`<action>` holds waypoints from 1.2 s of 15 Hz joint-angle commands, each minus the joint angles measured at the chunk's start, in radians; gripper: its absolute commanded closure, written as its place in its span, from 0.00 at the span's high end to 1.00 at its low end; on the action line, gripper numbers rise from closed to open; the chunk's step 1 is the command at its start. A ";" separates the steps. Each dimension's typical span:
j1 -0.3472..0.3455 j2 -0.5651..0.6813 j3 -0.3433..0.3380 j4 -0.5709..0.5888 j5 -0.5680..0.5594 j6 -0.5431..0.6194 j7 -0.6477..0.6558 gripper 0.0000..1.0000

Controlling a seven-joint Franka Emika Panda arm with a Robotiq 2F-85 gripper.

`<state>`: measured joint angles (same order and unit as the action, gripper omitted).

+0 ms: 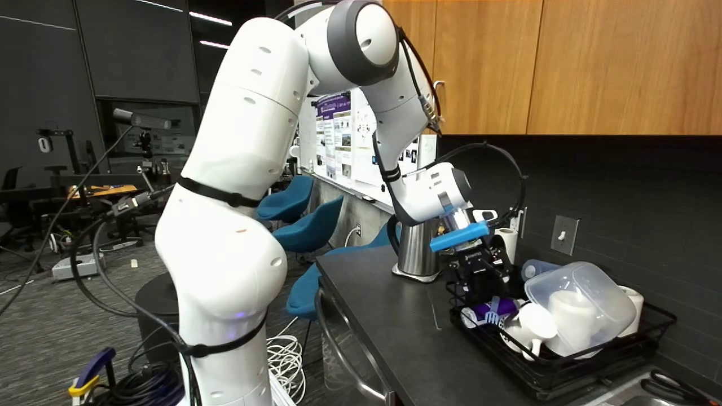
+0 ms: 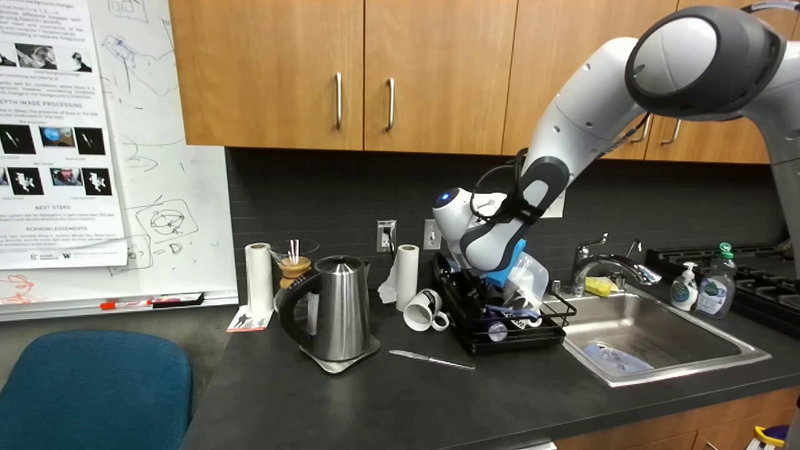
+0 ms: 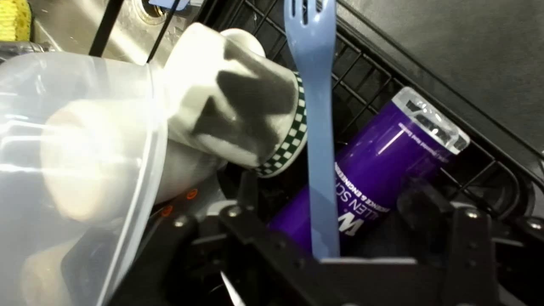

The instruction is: Move the blue fork from the drying rack to the counter next to the knife

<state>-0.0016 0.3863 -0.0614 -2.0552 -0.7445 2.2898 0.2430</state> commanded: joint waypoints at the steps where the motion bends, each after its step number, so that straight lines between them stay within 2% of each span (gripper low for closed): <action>1: 0.016 0.053 -0.016 0.059 -0.008 0.011 -0.008 0.52; 5: 0.024 0.059 -0.017 0.064 -0.006 0.011 -0.005 0.21; 6: 0.026 0.056 -0.016 0.061 -0.005 0.006 -0.009 0.63; 8: 0.023 0.048 -0.012 0.056 0.009 0.006 -0.017 0.59; 10: 0.010 0.025 0.002 0.040 0.056 0.022 -0.033 0.69; 12: -0.004 -0.007 0.022 0.018 0.153 0.067 -0.063 0.81; 13: -0.003 -0.089 0.029 -0.023 0.209 0.055 -0.096 0.88; 15: 0.022 -0.124 0.025 -0.027 0.273 0.030 -0.108 0.99; 16: 0.032 -0.150 0.024 -0.031 0.284 0.018 -0.115 1.00; 17: 0.036 -0.059 0.005 0.025 0.255 0.039 -0.093 0.90; 18: 0.037 -0.086 0.010 0.018 0.266 0.031 -0.099 0.96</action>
<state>0.0237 0.2989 -0.0394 -2.0387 -0.4840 2.3213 0.1487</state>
